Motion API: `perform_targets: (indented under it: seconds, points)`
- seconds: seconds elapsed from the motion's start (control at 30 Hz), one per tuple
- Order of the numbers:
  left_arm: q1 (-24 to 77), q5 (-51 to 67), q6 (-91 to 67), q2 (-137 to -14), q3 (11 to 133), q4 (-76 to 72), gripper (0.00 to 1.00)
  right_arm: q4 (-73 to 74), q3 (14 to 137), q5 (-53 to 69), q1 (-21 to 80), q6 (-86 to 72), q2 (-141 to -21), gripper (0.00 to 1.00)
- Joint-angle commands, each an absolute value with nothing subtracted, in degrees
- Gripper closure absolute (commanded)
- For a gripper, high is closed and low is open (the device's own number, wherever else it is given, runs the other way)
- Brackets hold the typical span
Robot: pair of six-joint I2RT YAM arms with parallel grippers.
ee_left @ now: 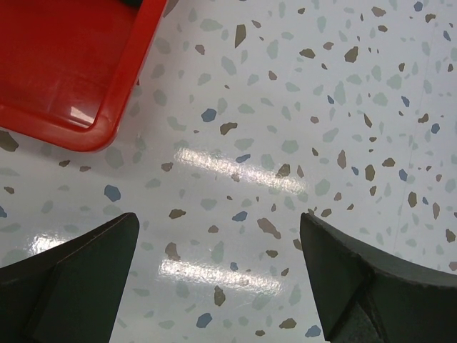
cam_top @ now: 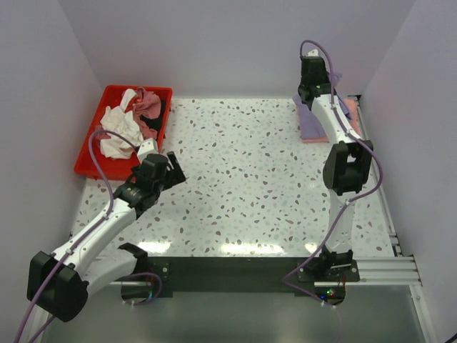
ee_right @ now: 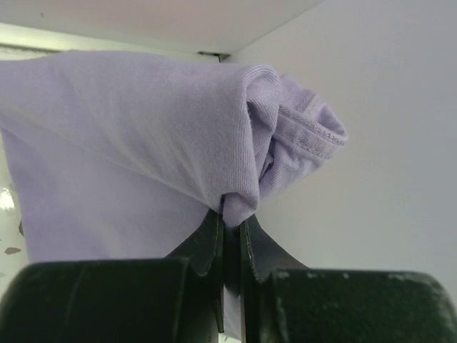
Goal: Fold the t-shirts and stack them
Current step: Neatly place the folded tshirt to the corner
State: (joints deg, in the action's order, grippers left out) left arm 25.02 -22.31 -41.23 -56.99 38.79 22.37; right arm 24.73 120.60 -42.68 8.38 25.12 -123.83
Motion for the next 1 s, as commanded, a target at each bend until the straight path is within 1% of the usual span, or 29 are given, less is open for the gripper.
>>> perform_targets:
  seconds: [0.0, 0.4, 0.7, 0.8, 0.83, 0.87, 0.9, 0.93, 0.97]
  points:
    - [24.79, -23.55, -42.10, -56.95, 40.87, 22.76, 0.00, 21.10, 124.62, -44.12, 6.59, 24.52, -125.67, 1.00]
    - [24.79, -23.12, -42.71, -58.10, 42.10, 23.47, 0.00, 18.37, 129.55, -40.26, 2.02, 20.04, -133.85, 1.00]
    - [24.79, -22.50, -43.24, -60.29, 43.07, 23.55, 0.00, 18.72, 131.48, -39.90, 0.18, 18.11, -137.90, 0.98]
    - [24.79, -22.15, -43.24, -61.08, 43.33, 23.12, 0.00, 18.81, 131.75, -38.77, -2.02, 17.49, -138.69, 0.93]
    - [24.79, -22.06, -43.33, -61.61, 43.42, 22.85, 0.00, 18.90, 131.75, -38.06, -2.37, 16.88, -138.78, 0.86]
    - [24.79, -21.71, -43.16, -61.96, 43.42, 22.68, 0.00, 18.90, 131.66, -37.53, -2.55, 16.61, -138.95, 0.78]
    - [24.79, -21.45, -43.15, -62.31, 43.68, 22.59, 0.00, 18.90, 131.75, -37.62, -2.72, 16.52, -139.13, 0.66]
    - [24.79, -21.27, -43.15, -63.01, 43.77, 22.33, 0.00, 18.90, 131.92, -37.70, -2.72, 16.44, -139.30, 0.38]
    - [24.79, -20.83, -43.07, -63.45, 43.94, 22.24, 0.00, 18.98, 132.36, -37.88, -2.72, 16.35, -139.48, 0.21]
